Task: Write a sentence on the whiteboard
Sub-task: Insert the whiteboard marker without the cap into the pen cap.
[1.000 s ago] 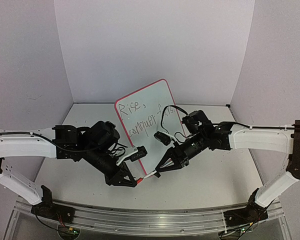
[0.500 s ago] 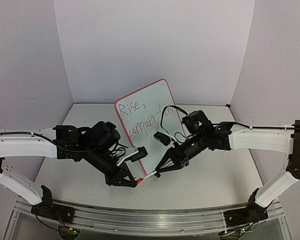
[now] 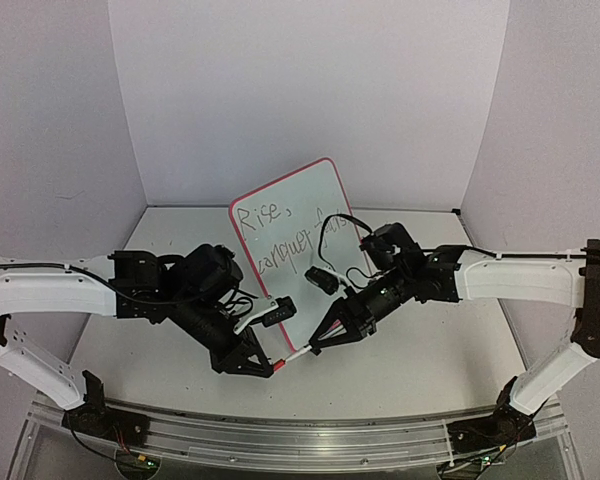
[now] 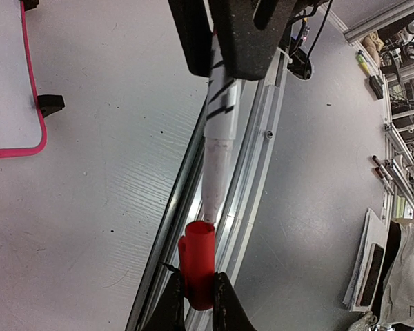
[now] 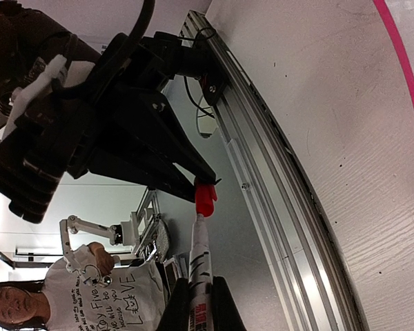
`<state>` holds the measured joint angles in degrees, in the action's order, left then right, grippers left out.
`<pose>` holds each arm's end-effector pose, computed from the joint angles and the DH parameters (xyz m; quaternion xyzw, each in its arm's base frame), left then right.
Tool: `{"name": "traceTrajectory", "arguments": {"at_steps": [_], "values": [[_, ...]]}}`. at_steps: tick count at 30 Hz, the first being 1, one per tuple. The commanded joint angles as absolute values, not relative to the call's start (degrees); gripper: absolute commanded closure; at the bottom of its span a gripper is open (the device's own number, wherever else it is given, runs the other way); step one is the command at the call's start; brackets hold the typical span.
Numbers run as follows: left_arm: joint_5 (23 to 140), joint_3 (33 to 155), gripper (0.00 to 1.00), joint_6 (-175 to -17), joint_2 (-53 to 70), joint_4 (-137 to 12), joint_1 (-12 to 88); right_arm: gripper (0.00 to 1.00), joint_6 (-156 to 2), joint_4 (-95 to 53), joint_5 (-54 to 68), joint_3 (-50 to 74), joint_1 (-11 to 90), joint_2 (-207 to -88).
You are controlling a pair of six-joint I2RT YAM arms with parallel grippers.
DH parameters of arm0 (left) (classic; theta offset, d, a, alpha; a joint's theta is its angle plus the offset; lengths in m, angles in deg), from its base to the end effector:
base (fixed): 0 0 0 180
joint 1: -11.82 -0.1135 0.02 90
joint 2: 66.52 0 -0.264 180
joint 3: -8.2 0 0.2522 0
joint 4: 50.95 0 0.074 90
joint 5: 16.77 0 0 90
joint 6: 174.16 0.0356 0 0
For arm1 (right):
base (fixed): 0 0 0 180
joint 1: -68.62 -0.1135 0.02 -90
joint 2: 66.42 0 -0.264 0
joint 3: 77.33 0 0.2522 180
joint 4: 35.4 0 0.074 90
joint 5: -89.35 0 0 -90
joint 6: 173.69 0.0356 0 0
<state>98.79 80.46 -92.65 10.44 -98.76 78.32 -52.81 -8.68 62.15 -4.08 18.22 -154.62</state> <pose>0.0961 -0.2596 0.2658 0.5100 0.7732 -0.3570 0.1211 0.1814 0.2689 0.2523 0.3422 -0.7313 -0.5883 0.0445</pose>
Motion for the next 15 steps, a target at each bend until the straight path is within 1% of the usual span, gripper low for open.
{"name": "traceTrajectory", "arguments": {"at_steps": [1,9,15], "values": [[99.37,83.66,1.00,-91.20,10.12,-97.86,78.59,1.00,-53.88,-10.29,63.36,-2.31,17.54,-155.50],[99.50,82.57,1.00,-91.51,9.07,-97.90,78.60,1.00,-54.33,-10.40,61.84,-2.39,17.51,-154.66],[99.11,82.38,1.00,-91.37,8.47,-97.63,78.60,1.00,-54.07,-10.65,63.28,-2.13,17.47,-155.36]]}}
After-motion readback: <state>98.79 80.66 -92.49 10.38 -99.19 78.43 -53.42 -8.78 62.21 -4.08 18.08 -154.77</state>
